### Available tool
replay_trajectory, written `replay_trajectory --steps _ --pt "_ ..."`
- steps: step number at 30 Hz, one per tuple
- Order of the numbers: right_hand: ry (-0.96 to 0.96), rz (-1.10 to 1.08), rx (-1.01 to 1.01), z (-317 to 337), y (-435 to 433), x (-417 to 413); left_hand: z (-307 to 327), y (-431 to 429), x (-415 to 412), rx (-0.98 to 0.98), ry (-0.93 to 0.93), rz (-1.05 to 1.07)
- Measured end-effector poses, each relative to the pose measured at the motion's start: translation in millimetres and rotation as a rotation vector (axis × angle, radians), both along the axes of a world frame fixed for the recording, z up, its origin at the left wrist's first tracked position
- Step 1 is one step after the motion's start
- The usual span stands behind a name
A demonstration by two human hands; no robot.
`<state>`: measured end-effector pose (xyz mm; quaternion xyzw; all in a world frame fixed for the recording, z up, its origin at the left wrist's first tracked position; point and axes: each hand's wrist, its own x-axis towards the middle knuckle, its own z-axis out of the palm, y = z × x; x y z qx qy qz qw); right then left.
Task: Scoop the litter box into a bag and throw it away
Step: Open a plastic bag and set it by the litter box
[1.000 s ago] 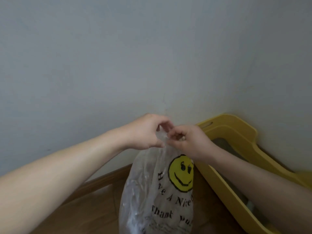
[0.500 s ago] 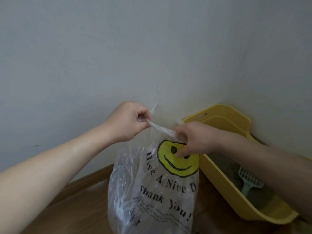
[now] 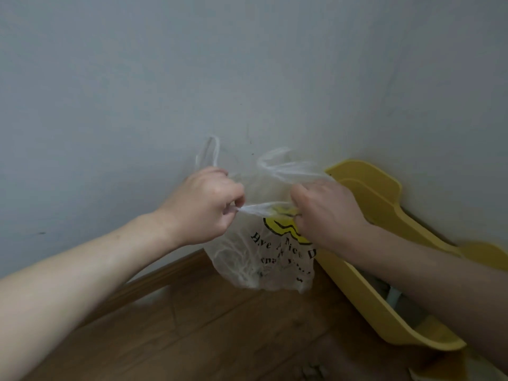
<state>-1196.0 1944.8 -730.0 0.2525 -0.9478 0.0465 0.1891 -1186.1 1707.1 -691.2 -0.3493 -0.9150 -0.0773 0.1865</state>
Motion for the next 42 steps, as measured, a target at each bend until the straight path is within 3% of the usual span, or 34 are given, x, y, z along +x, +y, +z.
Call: replay_trajectory --steps 6,16,20,23,29,34,42 --pt "-0.200 -0.024 0.103 -26 -1 26 -33 4 21 -0.074 -0.158 0.036" --pt "-0.670 -0.010 0.075 -30 1 44 -55 8 35 -0.066 -0.287 0.231" --pt "-0.642 0.074 0.123 -22 3 34 -45 5 23 0.061 -0.205 0.241" --pt "-0.386 0.135 0.210 -22 -1 27 -41 3 19 0.157 -0.102 0.234" --pt "-0.257 0.036 0.148 -30 -7 22 -53 -2 25 0.206 -0.056 0.209" --pt "-0.421 -0.065 0.080 -47 -10 27 -77 -2 34 0.201 -0.194 0.215" --pt "-0.605 -0.104 -0.014 -79 -8 32 -106 -1 48 0.219 -0.684 0.284"
